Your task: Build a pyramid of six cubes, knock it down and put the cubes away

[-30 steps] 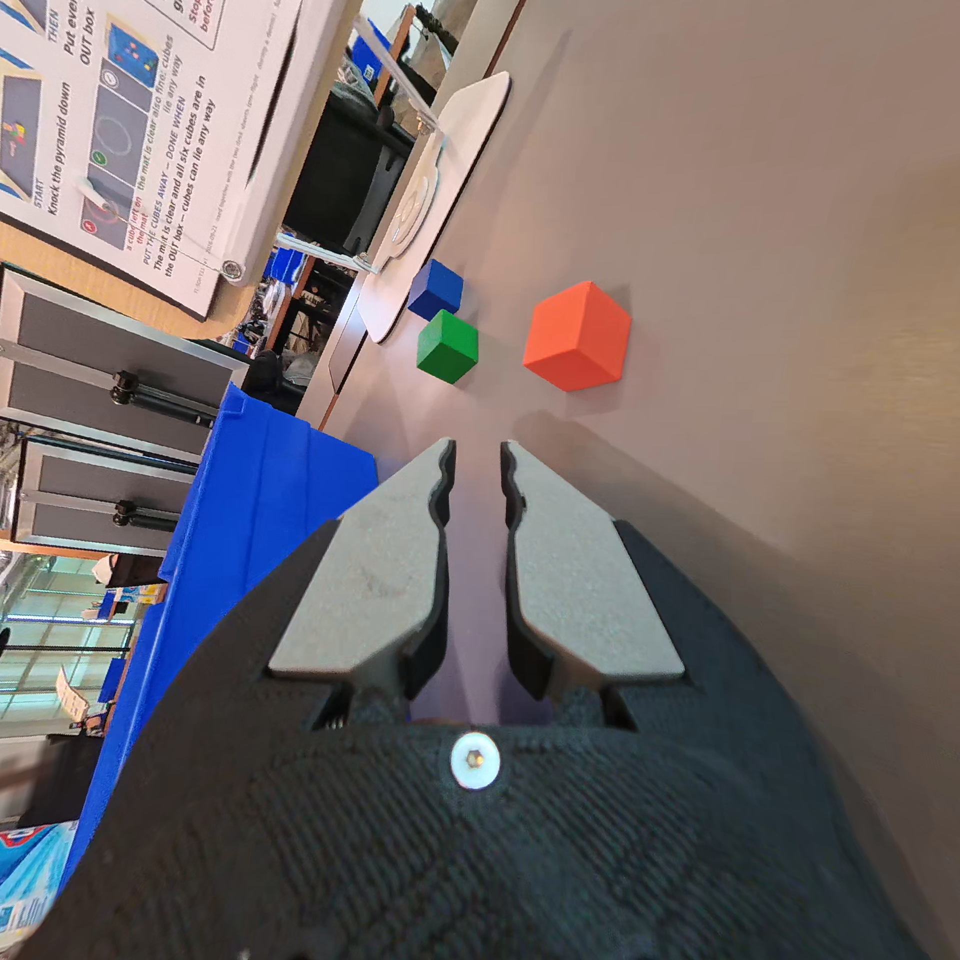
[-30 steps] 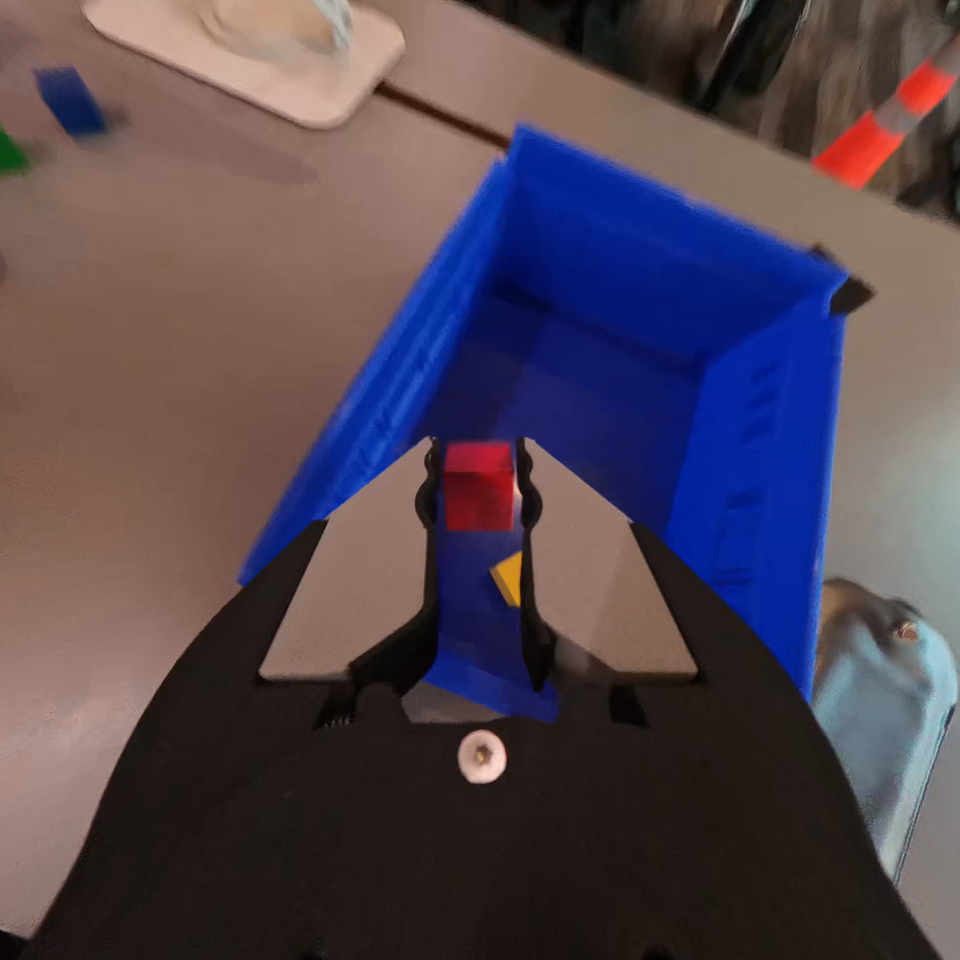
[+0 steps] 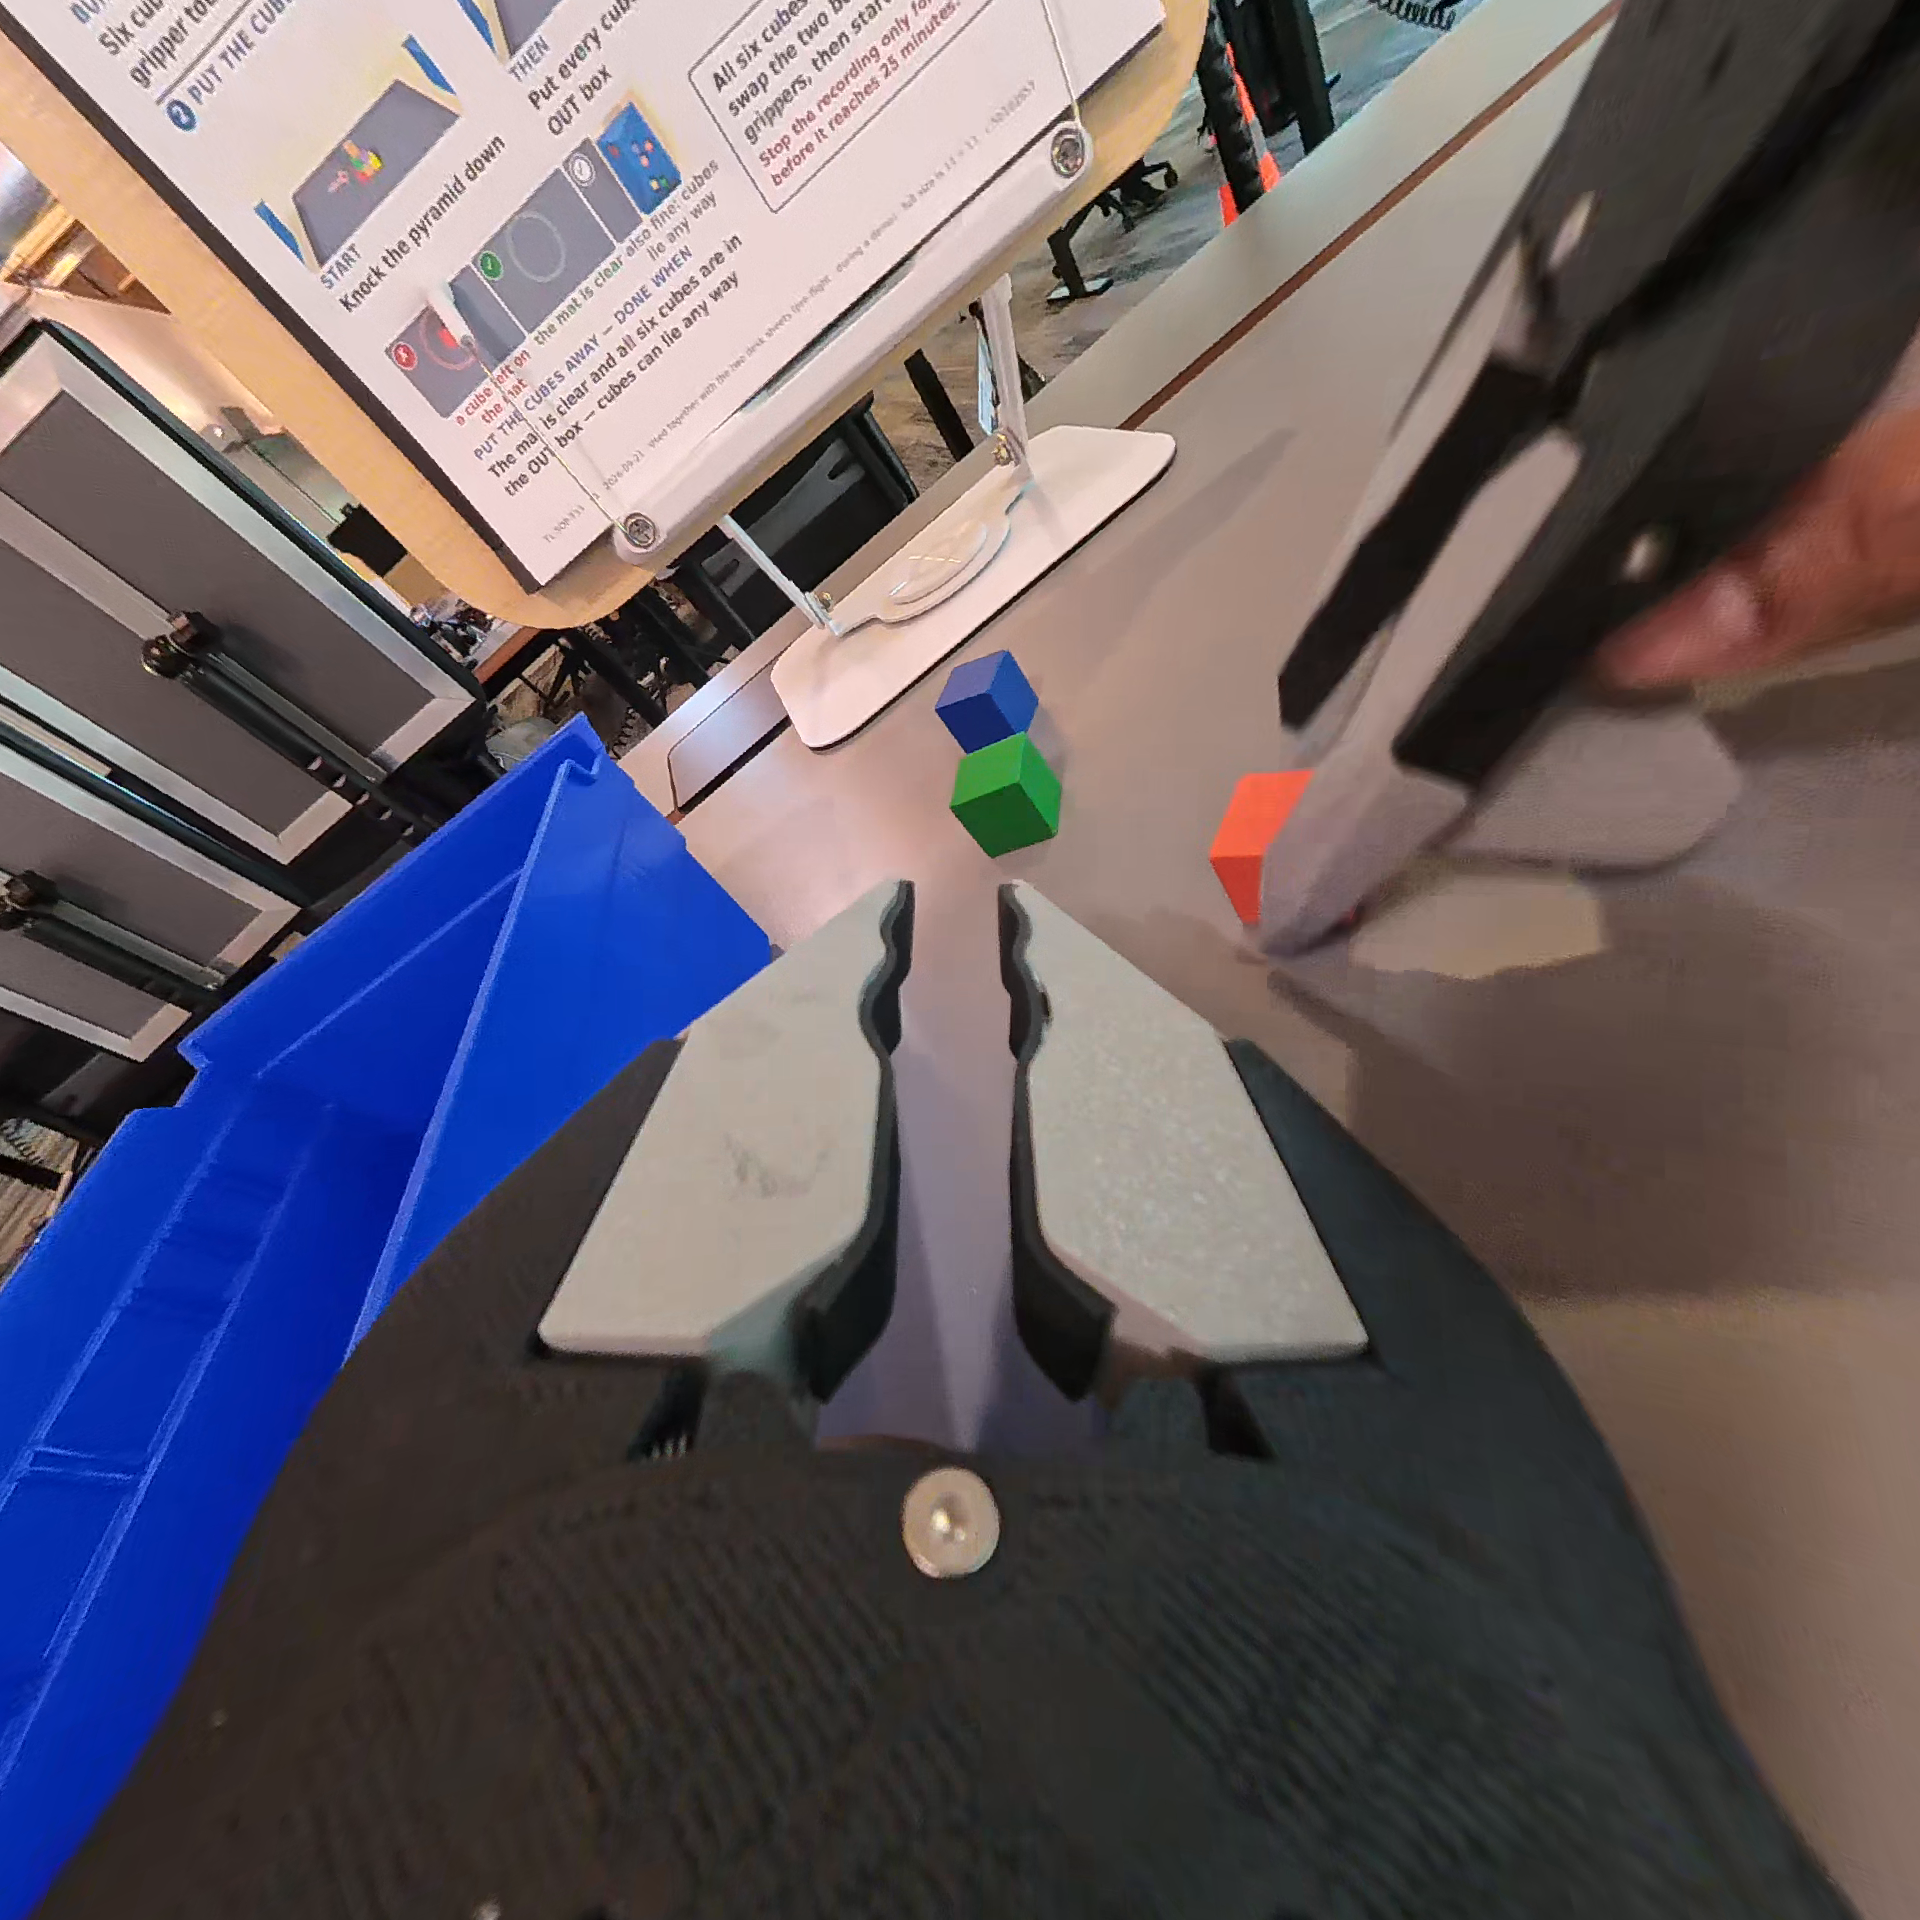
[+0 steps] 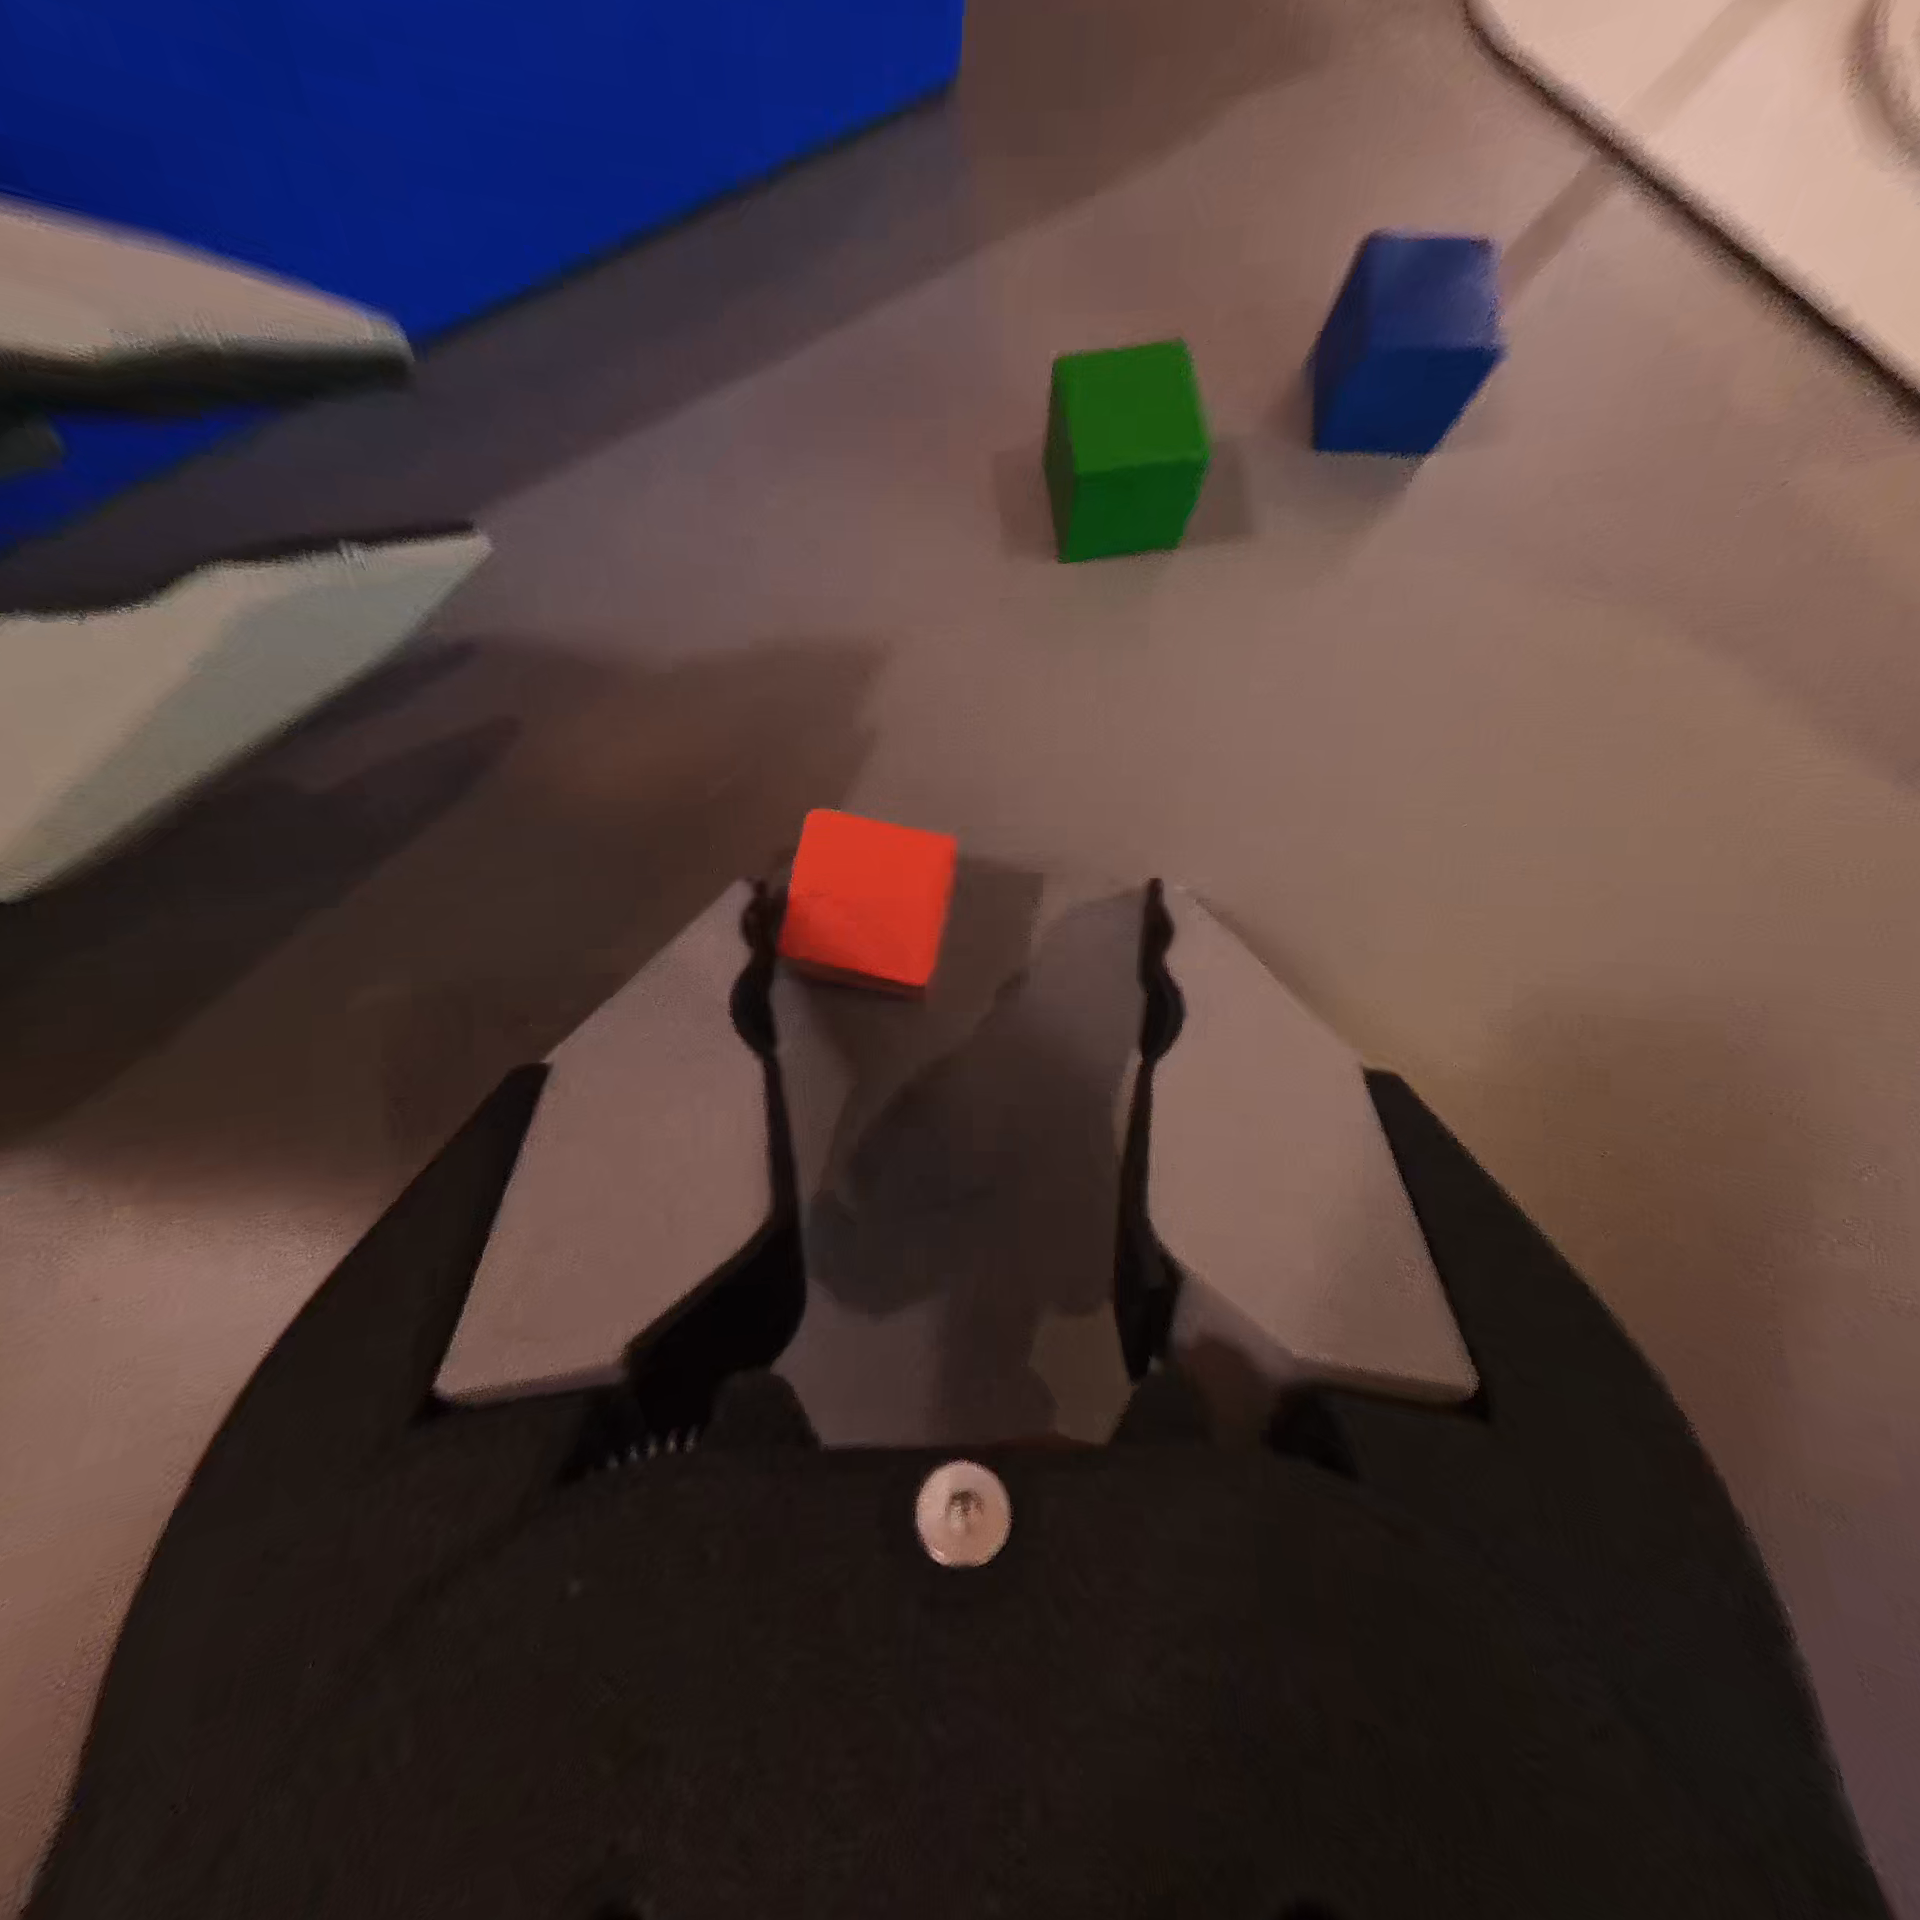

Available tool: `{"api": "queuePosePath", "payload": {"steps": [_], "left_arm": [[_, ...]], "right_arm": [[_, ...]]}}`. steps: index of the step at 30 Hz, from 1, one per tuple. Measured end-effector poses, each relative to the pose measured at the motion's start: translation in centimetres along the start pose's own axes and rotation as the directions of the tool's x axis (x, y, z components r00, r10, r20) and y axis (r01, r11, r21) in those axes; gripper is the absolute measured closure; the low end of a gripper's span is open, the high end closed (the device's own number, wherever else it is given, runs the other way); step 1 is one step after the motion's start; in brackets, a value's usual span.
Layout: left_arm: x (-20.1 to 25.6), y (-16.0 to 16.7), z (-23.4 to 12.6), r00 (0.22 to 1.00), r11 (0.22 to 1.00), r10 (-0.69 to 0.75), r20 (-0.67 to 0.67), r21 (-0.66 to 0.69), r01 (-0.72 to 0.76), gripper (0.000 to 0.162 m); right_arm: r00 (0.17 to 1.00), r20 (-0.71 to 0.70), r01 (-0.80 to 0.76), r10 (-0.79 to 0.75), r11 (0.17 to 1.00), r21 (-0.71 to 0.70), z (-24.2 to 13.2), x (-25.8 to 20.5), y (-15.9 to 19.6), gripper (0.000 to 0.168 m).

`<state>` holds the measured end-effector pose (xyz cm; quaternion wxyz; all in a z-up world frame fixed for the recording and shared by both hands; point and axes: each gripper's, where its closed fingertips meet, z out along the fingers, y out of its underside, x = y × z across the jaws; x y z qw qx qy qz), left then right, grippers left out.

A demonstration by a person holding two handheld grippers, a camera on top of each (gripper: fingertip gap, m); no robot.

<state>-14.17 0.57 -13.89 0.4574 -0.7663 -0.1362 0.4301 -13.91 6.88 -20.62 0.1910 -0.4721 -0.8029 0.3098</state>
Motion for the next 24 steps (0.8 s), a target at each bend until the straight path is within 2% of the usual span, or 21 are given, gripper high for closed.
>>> {"api": "queuePosePath", "payload": {"steps": [1, 2, 5, 8, 12, 16, 18, 20, 24], "left_arm": [[0.0, 0.0, 0.0, 1.000, 1.000, -0.004, -0.002, 0.003, 0.004, 0.149], [0.0, -0.1, -0.1, 1.000, 1.000, -0.009, -0.003, 0.006, 0.009, 0.149], [0.2, -0.2, -0.1, 1.000, 1.000, -0.012, -0.017, 0.013, 0.012, 0.149], [0.8, -0.5, -0.2, 0.999, 1.000, 0.014, -0.035, 0.024, -0.013, 0.149], [1.0, -0.5, -0.1, 0.999, 1.000, 0.020, -0.038, 0.020, -0.019, 0.148], [1.1, -0.8, -0.3, 0.999, 0.999, 0.008, -0.047, 0.034, -0.006, 0.148], [1.2, -0.6, -0.2, 0.999, 0.999, 0.022, -0.047, 0.025, -0.021, 0.148], [1.5, -0.5, 0.0, 0.998, 0.999, 0.047, -0.046, 0.012, -0.047, 0.148], [2.2, -0.2, 0.2, 0.992, 0.993, 0.115, -0.045, -0.013, -0.116, 0.147]], "right_arm": [[0.999, -0.010, 0.045, -0.044, 0.999, 0.018, 0.1, -0.2, -0.2, 0.111], [0.996, -0.028, 0.080, -0.080, 0.996, 0.029, -0.2, -0.2, -0.3, 0.142], [0.989, -0.077, 0.128, -0.124, 0.990, 0.051, -1.9, 0.2, -0.5, 0.142], [0.987, -0.093, 0.141, -0.131, 0.983, 0.114, -5.5, 0.5, -0.8, 0.142], [0.985, -0.146, 0.126, -0.093, 0.963, 0.238, -12.7, 2.6, -0.9, 0.143], [0.950, -0.313, 0.097, 0.018, 0.932, 0.349, -21.8, 8.9, -0.4, 0.143], [0.933, -0.344, 0.035, 0.104, 0.927, 0.374, -25.2, 12.2, 1.1, 0.142], [0.915, -0.356, -0.052, 0.191, 0.930, 0.365, -27.0, 15.2, 3.4, 0.143], [0.847, -0.468, -0.145, 0.252, 0.957, 0.252, -27.5, 20.4, 9.9, 0.142]]}}
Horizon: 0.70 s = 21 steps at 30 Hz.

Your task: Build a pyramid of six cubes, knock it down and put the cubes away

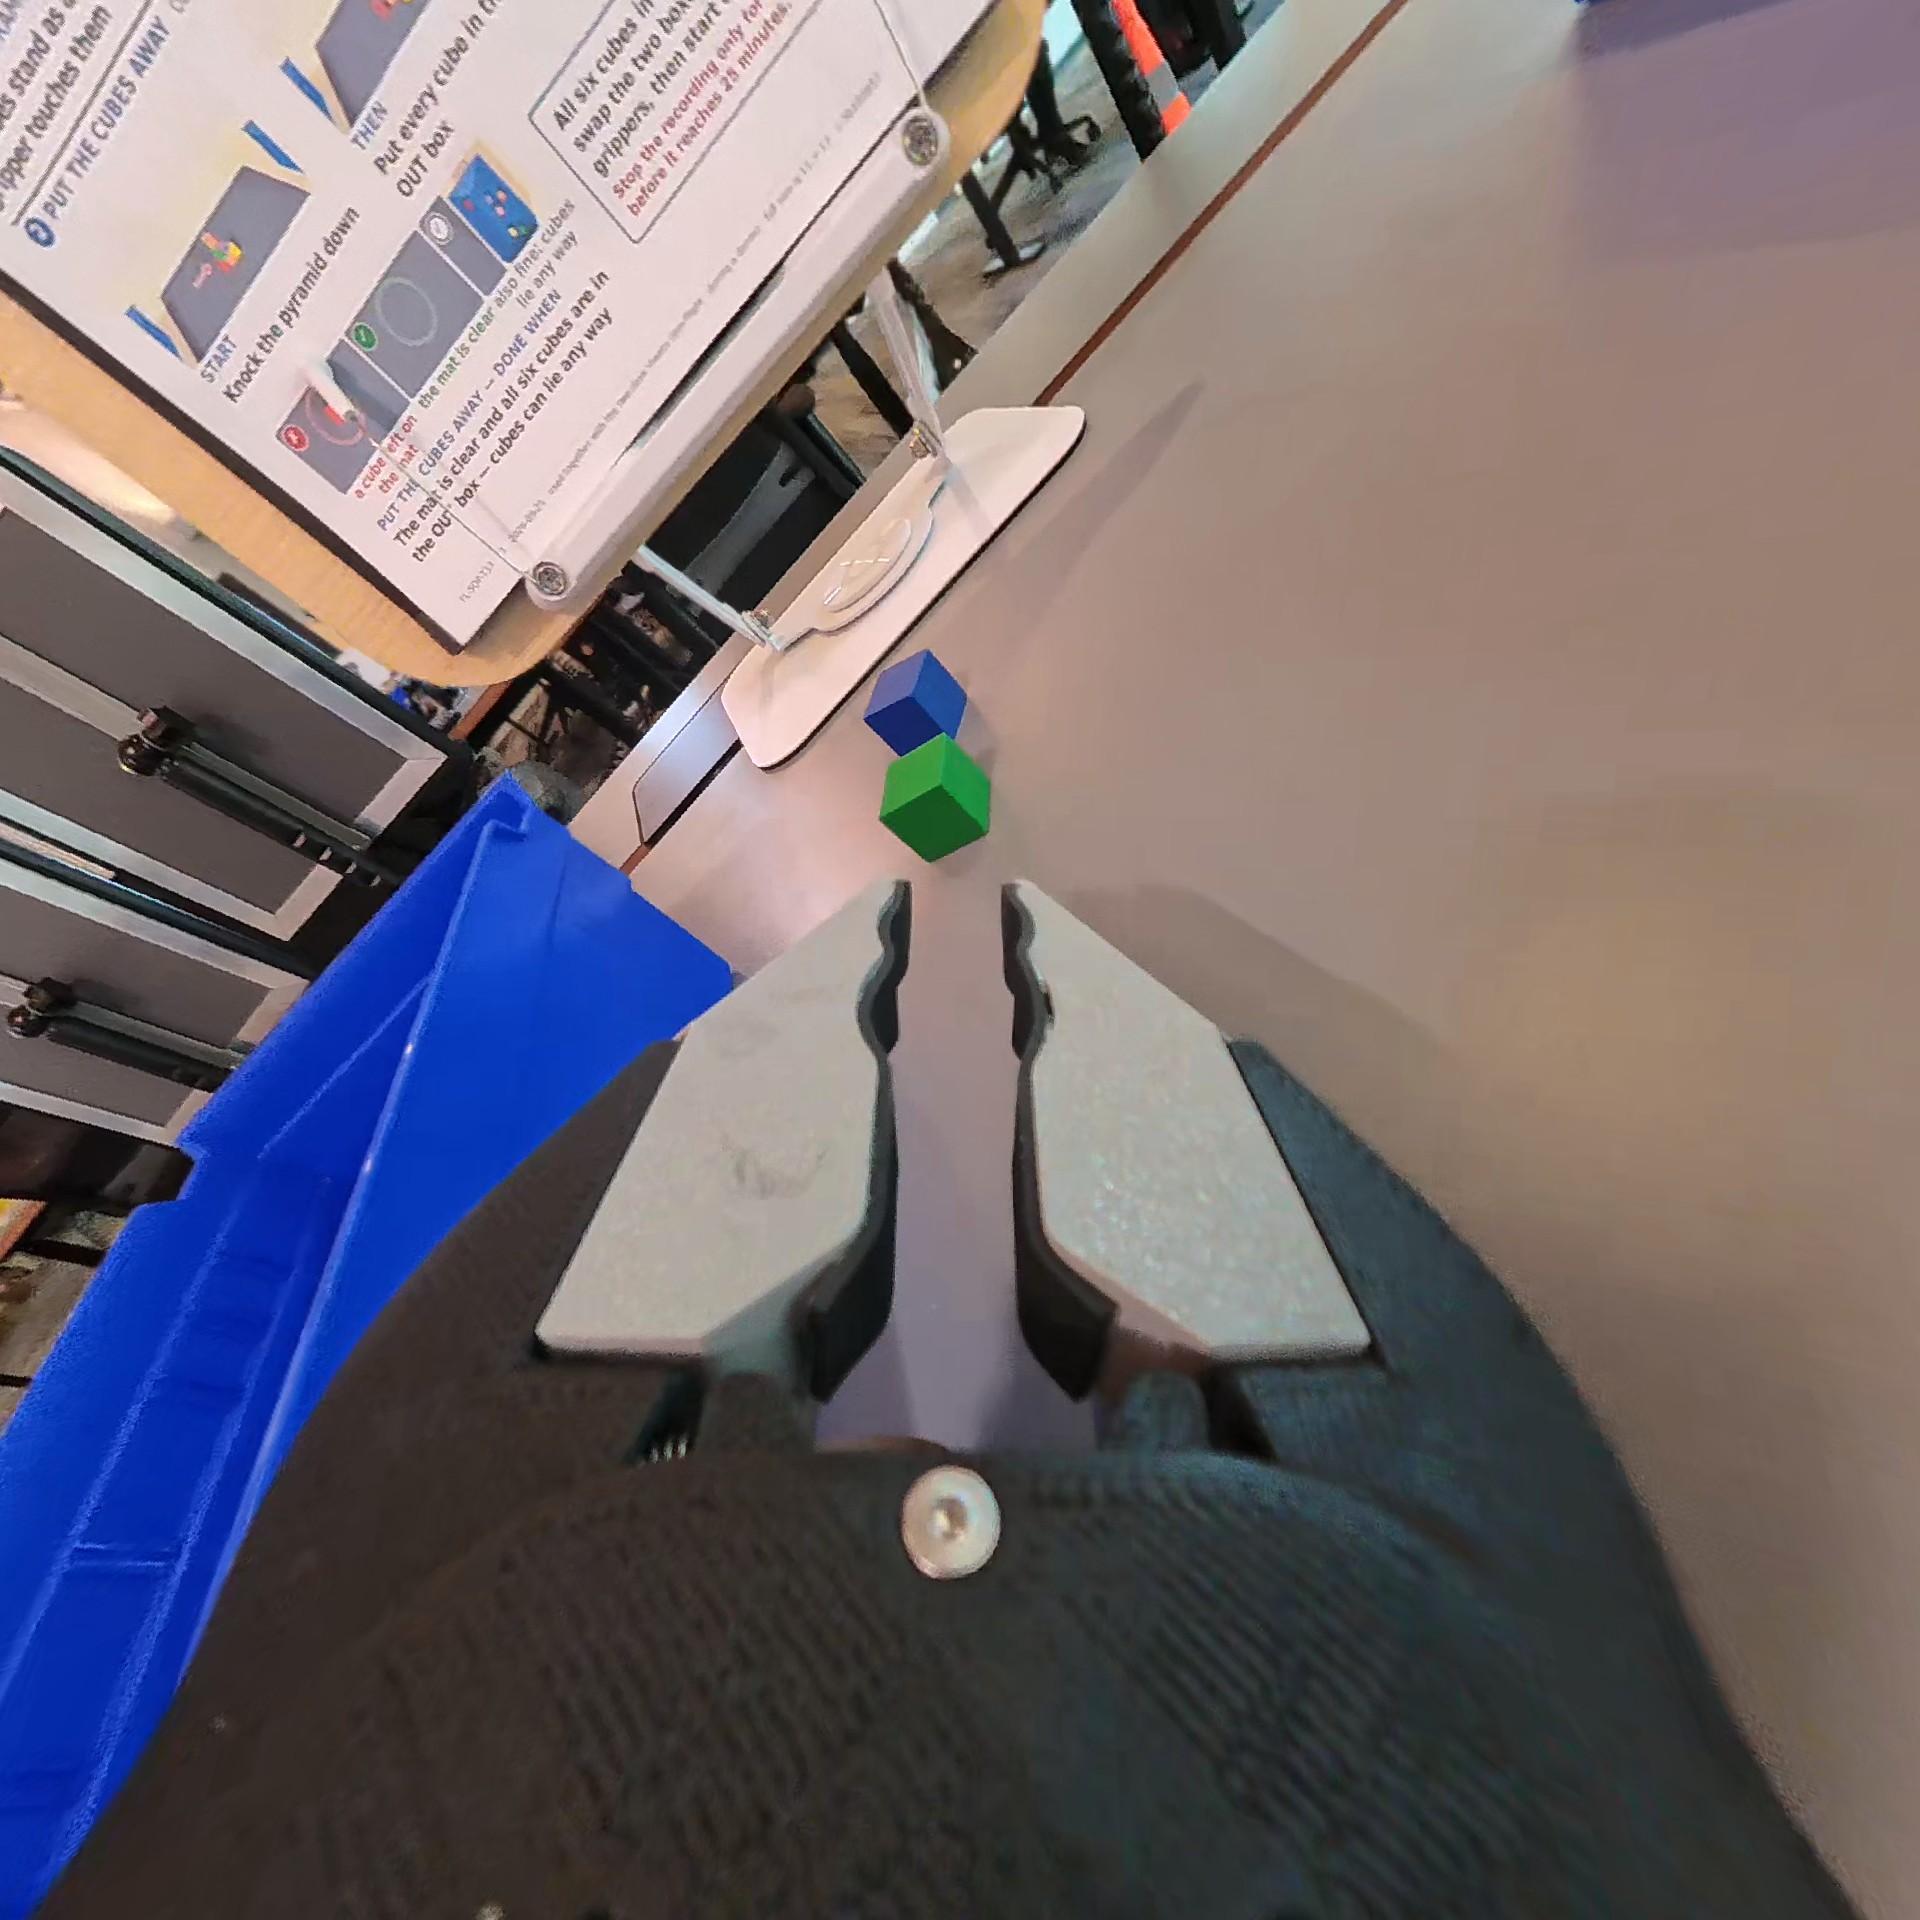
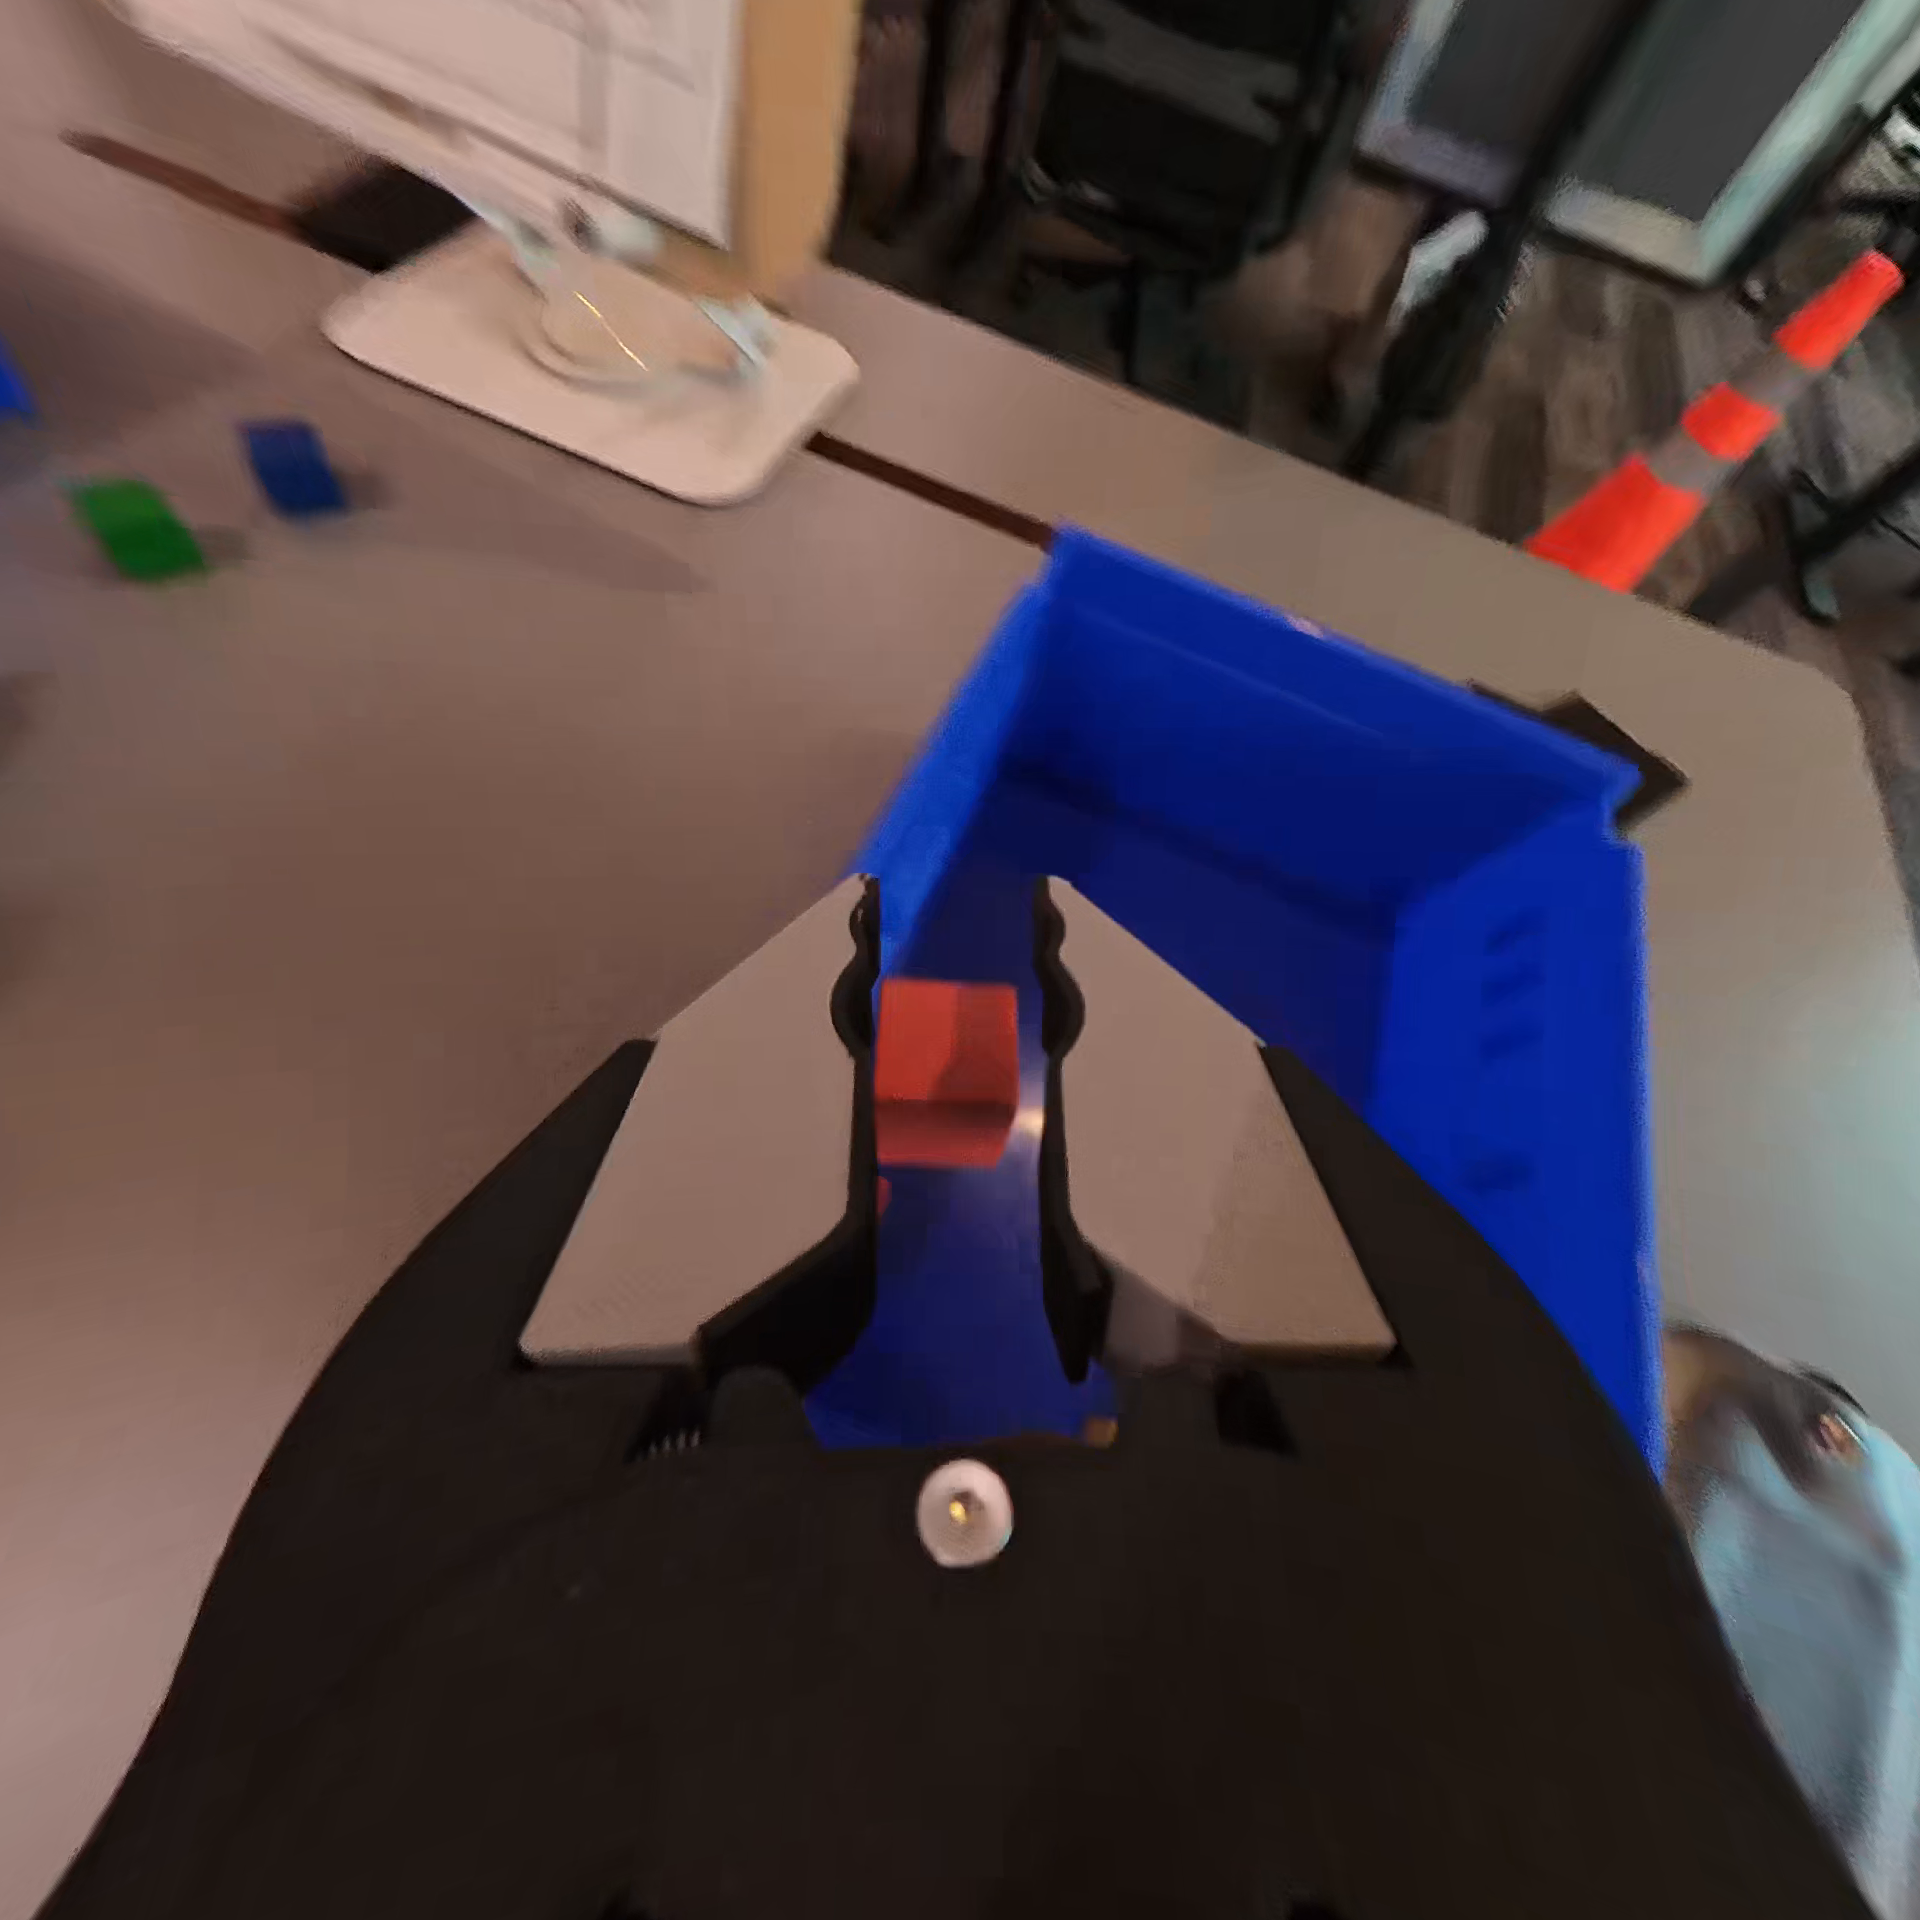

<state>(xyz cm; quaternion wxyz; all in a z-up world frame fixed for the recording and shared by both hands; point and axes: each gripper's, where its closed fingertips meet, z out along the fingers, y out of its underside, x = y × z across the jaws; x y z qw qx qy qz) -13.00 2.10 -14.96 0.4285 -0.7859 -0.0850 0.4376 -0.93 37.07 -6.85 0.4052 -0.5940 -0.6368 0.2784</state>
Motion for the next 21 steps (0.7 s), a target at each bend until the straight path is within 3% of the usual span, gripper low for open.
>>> {"api": "queuePosePath", "payload": {"steps": [4, 9, 12, 16, 21], "left_arm": [[0.5, -0.1, 0.0, 0.999, 0.999, 0.037, -0.006, 0.000, -0.037, 0.147], [0.1, -0.2, -0.1, 1.000, 1.000, -0.008, -0.010, 0.012, 0.008, 0.145], [-0.3, -0.3, -0.3, 0.999, 0.999, -0.046, -0.009, 0.025, 0.047, 0.145], [-0.5, -0.4, -0.3, 0.998, 0.997, -0.063, -0.014, 0.034, 0.064, 0.145], [-0.8, -0.7, -0.6, 0.994, 0.992, -0.107, -0.027, 0.059, 0.109, 0.145]], "right_arm": [[0.996, -0.082, -0.050, 0.046, 0.997, -0.058, 0.3, 2.6, 3.8, 0.118], [0.997, -0.074, -0.019, 0.033, 0.983, 0.185, -3.0, 0.4, -1.0, 0.127], [0.999, 0.040, 0.011, -0.021, 0.968, 0.251, -3.8, -4.6, -4.0, 0.127], [0.942, 0.313, 0.036, -0.123, 0.962, 0.269, -2.2, -14.8, -6.1, 0.127], [0.868, 0.480, 0.068, -0.129, 0.988, 0.141, 5.1, -24.5, -4.4, 0.127]]}}
